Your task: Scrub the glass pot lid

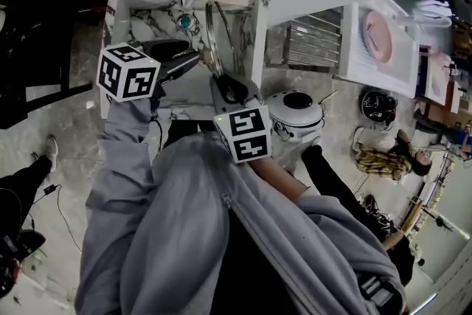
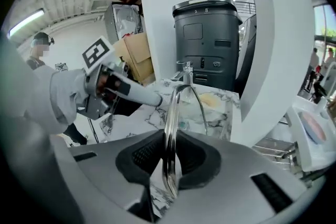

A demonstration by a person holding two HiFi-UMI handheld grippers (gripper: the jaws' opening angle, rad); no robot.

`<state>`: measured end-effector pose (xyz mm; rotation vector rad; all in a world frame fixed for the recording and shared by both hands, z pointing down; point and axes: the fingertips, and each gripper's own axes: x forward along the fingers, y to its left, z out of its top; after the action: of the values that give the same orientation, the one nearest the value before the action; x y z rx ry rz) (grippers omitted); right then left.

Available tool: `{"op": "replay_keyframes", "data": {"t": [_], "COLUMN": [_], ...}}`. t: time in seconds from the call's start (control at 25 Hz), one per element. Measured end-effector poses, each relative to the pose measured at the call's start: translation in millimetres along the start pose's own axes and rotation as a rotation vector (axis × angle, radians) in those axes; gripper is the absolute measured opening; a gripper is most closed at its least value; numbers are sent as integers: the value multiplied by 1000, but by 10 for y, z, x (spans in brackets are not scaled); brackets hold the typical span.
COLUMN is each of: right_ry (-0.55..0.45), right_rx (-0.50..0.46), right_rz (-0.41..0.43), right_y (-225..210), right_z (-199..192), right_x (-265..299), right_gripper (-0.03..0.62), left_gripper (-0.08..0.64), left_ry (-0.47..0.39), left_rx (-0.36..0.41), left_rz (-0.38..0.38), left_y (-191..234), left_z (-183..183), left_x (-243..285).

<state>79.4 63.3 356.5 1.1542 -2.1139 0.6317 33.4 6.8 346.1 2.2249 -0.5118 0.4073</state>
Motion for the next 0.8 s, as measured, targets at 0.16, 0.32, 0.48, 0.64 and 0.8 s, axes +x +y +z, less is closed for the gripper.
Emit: {"op": "replay_keyframes", "data": {"t": [0.16,0.32,0.48,0.64,0.8], "right_ry": [-8,-1,-14,-26,-51], "right_rx": [21,37,47,45,38], "right_rz": [-31,-66,-84,-89,-31], "right_y": [-145,-275,-389,-466,-491], "right_z": [32,45,54,86,283], "right_x": [-88,-165,-193,-224,-193], "right_gripper": [77,75,75,74,73], "left_gripper": [296,328,327,225,205], "left_ry": [153,301,344,358,403], "left_rx": [235,513,712,797,738], "left_rz": [80,156,156,166,210], "left_y": [227,438,449,410,409], "left_z": [-412,-760,-802,-784,-790], "left_x": [325,919,1299,1318,1121]}}
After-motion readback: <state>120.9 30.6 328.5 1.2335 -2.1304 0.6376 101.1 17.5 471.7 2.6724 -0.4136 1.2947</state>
